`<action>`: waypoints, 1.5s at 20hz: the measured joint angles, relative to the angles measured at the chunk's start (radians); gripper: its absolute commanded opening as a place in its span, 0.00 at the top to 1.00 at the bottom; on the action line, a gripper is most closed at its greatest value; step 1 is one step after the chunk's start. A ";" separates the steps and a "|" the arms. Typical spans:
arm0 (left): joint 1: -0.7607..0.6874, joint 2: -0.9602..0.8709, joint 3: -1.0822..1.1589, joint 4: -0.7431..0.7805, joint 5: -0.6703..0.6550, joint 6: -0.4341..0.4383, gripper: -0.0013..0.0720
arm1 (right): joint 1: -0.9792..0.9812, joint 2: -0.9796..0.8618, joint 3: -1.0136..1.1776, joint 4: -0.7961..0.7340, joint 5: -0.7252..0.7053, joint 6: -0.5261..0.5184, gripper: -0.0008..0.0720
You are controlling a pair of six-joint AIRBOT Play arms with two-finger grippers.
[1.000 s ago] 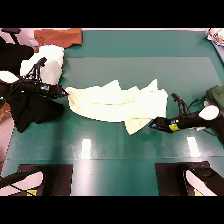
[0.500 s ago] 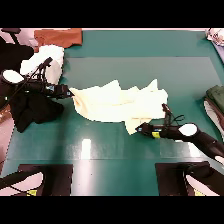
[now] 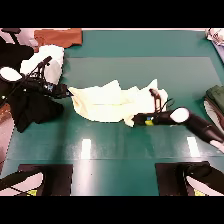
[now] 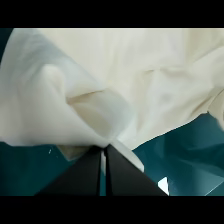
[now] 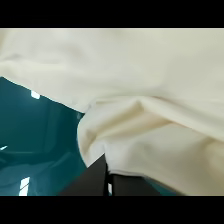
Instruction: Fold the shirts.
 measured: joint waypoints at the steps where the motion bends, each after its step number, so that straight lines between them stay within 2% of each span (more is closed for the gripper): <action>1: 0.000 0.009 0.011 0.004 -0.006 -0.014 0.95 | -0.034 0.042 0.033 -0.033 0.040 0.002 0.97; 5: 0.000 0.057 0.042 0.013 -0.049 -0.113 0.95 | -0.174 0.198 0.150 -0.134 0.175 0.002 0.97; 9: 0.000 0.169 0.052 0.007 -0.076 -0.203 0.95 | -0.263 0.329 0.236 -0.236 0.325 -0.040 0.97; 15: 0.000 0.325 0.135 -0.039 -0.021 -0.354 0.95 | -0.298 0.484 0.373 -0.288 0.334 -0.077 0.97; 20: 0.000 0.351 0.246 -0.078 -0.037 -0.401 0.95 | -0.303 0.482 0.527 -0.354 0.405 -0.105 0.97; 25: 0.001 0.356 0.270 -0.028 -0.143 -0.424 0.95 | -0.243 0.396 0.607 -0.362 0.476 -0.110 0.97; 30: 0.001 0.368 0.318 -0.067 -0.251 -0.426 0.95 | -0.127 0.348 0.751 -0.408 0.490 -0.111 0.97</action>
